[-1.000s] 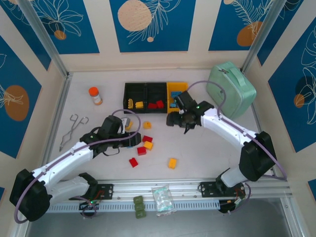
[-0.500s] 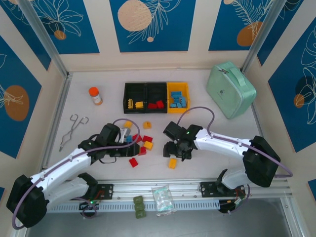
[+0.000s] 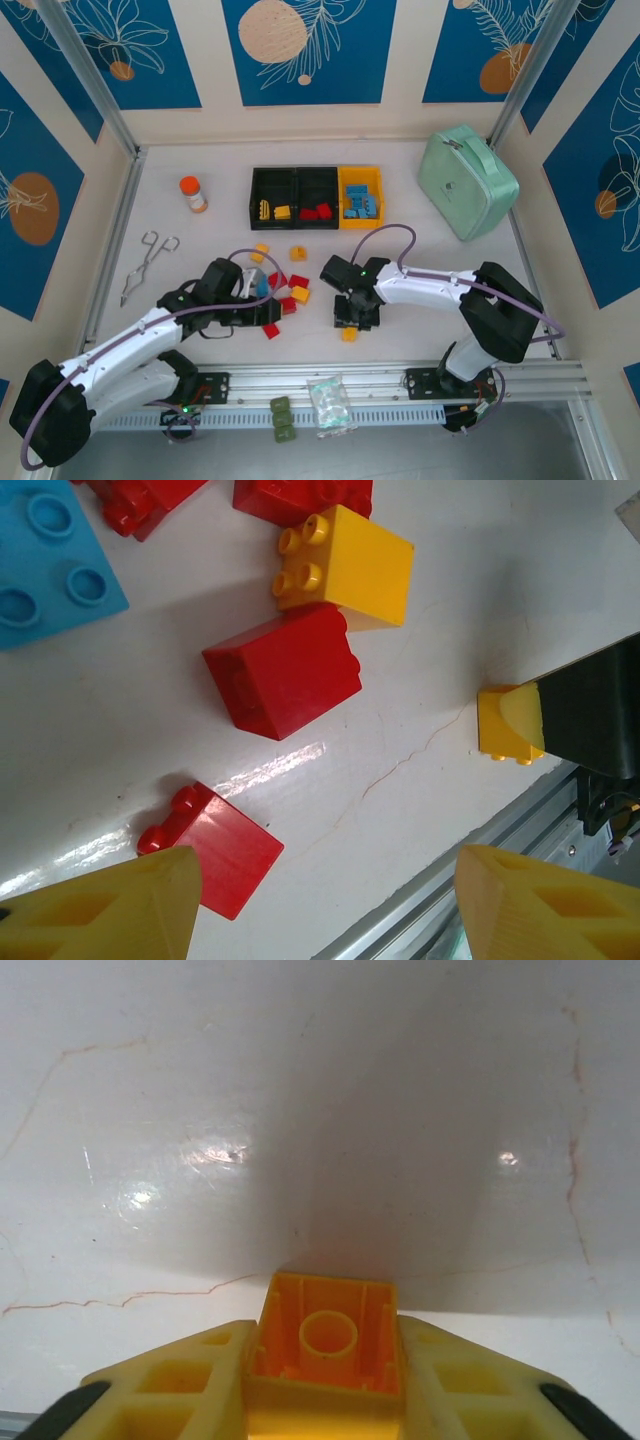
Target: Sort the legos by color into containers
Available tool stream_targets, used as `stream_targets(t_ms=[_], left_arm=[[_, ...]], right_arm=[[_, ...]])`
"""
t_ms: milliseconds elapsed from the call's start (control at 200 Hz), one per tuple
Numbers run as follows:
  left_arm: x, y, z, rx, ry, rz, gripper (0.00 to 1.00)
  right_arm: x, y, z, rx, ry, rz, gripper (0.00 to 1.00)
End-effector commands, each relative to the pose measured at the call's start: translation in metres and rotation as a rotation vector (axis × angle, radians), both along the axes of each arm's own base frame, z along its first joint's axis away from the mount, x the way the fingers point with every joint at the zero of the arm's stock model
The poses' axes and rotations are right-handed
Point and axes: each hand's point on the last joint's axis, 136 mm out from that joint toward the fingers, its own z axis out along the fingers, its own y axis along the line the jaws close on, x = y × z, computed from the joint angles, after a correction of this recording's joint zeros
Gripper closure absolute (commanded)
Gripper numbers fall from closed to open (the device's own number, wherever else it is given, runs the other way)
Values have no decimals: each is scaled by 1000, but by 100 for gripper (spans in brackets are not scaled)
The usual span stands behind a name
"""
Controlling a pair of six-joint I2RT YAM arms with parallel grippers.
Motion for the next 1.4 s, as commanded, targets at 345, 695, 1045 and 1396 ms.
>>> stream_targets(t_ms=[345, 695, 1045, 1396], left_arm=[[17, 10, 10, 12, -42, 117, 32], [62, 36, 41, 4, -88, 275, 32], [82, 55, 54, 2, -120, 380, 32], [75, 60, 46, 8, -95, 385, 32]], right_arm=[[59, 20, 60, 31, -207, 104, 72], [158, 80, 109, 143, -388, 188, 71], [245, 139, 126, 271, -461, 183, 70], [324, 168, 105, 322, -481, 142, 69]])
